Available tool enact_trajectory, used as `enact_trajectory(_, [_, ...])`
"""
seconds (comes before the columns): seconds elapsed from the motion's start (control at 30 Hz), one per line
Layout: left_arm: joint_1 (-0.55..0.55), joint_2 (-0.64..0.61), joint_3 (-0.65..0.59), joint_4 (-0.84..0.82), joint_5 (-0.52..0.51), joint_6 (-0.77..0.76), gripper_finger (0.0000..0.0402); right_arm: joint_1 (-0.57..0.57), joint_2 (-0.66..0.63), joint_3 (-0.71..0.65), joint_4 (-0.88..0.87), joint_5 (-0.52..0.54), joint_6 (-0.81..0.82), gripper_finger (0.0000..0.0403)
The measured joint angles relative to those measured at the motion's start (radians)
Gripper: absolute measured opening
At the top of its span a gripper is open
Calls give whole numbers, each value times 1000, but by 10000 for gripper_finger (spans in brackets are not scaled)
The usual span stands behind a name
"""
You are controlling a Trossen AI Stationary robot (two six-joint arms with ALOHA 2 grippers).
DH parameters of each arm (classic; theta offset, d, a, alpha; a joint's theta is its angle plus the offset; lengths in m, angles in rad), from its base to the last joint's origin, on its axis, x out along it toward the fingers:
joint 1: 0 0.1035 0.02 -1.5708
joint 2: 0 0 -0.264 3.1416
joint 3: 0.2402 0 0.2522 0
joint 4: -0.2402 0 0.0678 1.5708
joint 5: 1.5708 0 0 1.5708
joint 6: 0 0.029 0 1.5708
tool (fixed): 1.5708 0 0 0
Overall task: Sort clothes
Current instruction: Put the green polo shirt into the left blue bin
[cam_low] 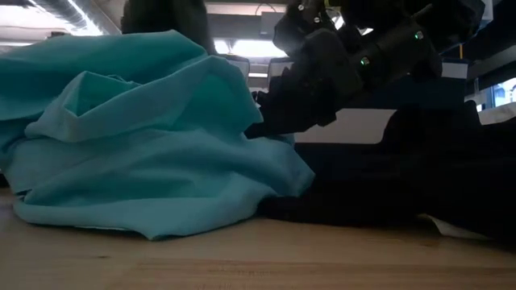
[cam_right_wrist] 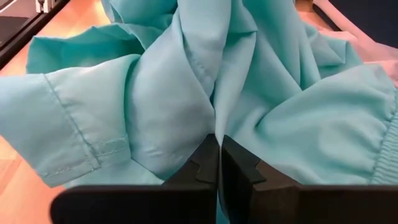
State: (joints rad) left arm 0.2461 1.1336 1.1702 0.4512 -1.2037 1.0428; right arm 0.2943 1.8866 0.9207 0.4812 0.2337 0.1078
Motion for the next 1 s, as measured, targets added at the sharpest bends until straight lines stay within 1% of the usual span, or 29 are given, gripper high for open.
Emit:
enact_trajectory(0.07, [56, 0, 0, -195, 40, -195, 29, 0, 0, 0, 0, 0, 0, 17])
enact_trajectory(0.13, [113, 0, 0, -390, 105, -367, 29, 0, 0, 0, -2, 0, 0, 17])
enact_trajectory(0.2, [174, 1, -1, -551, 176, -519, 29, 0, 0, 0, -6, 0, 0, 17])
enact_trajectory(0.23, [206, 1, -1, -623, 219, -590, 29, 0, 0, 0, -6, 0, 0, 17])
enact_trajectory(0.3, [270, 0, -1, -746, 337, -728, 29, 0, 0, 0, -5, 0, 0, 17])
enact_trajectory(0.4, [349, 3, -1, -876, 513, -866, 29, 0, 0, 0, -6, 0, 0, 17])
enact_trajectory(0.53, [414, 31, -1, -1016, 673, -972, 29, 0, 0, 0, -5, 0, 0, 17])
enact_trajectory(0.63, [444, 73, -1, -1113, 744, -1019, 29, 0, -1, 0, -5, 0, 0, 17])
enact_trajectory(0.8, [466, 180, -1, -1236, 758, -1057, 29, 0, -1, 0, -5, 0, 0, 17])
enact_trajectory(1.0, [472, 326, -1, -1288, 768, -1077, 29, 0, -1, 0, -10, 0, 0, 17])
